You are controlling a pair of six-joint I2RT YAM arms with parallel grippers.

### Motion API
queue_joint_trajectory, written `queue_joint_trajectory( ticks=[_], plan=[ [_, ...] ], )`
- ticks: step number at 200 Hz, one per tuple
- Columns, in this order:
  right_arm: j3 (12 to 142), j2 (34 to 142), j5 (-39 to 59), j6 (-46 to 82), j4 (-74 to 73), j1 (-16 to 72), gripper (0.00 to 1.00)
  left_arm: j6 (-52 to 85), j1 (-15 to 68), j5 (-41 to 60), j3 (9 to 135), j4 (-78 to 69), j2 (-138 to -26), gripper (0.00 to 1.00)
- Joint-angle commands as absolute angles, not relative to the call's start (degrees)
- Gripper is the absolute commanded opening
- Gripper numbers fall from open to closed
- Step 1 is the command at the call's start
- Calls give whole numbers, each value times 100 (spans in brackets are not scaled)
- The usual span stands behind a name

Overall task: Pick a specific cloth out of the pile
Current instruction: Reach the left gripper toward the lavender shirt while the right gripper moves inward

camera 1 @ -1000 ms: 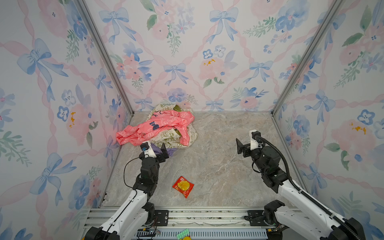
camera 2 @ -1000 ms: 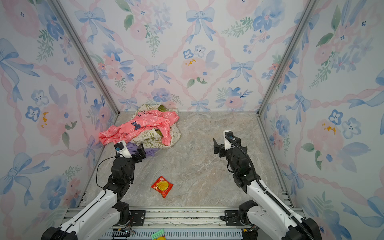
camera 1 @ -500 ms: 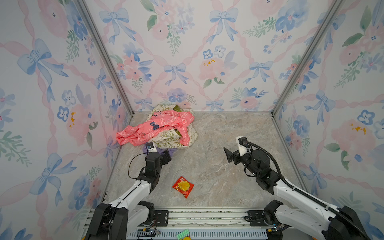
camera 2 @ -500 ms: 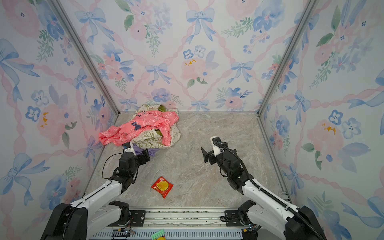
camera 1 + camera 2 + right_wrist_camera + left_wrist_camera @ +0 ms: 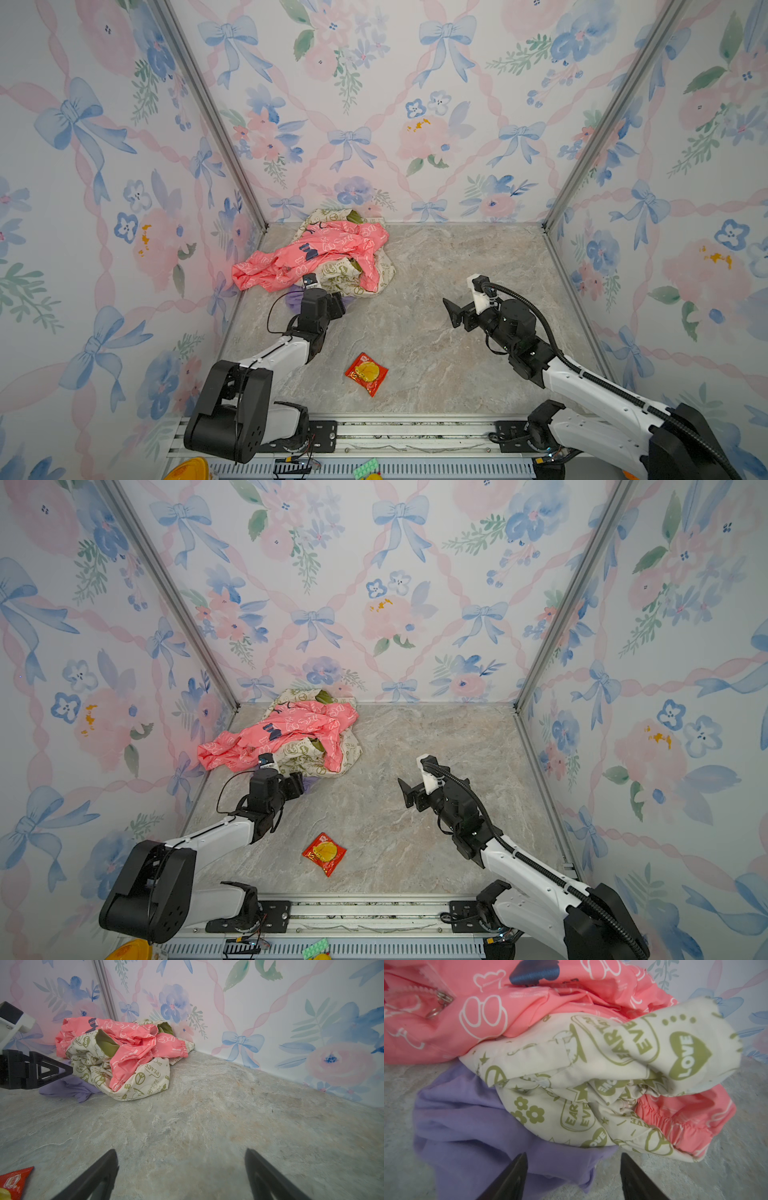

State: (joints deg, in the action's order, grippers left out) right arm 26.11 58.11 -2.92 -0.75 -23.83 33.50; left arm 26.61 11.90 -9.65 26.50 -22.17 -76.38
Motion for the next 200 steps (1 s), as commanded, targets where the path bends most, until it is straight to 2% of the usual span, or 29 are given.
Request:
queue_joint_trajectory(
  ticks=[1,23,67,109,137,155,200],
  plan=[
    [2565,5790,-220,21,-2512,3418,97,2527,1136,-906,2920,-2054,-7922,68],
    [2564,5779,-220,26,-2496,3419,97,2531,1126,-893,3166,-1892,-8241,66],
    [2566,5732,-264,9,-2454,3419,97,2607,1082,-899,3375,-1740,-8545,50],
    [2553,5619,-348,9,-2382,3419,97,2588,1048,-743,3514,-1595,-8764,22],
    [2558,5580,-368,9,-2353,3419,97,2573,1046,-692,3499,-1577,-8749,7],
    [2558,5573,-367,9,-2348,3419,97,2575,1046,-684,3506,-1523,-8614,0],
    [2552,5494,-379,13,-2320,3419,97,2619,1046,-685,3428,-1429,-7908,0]
  ],
)
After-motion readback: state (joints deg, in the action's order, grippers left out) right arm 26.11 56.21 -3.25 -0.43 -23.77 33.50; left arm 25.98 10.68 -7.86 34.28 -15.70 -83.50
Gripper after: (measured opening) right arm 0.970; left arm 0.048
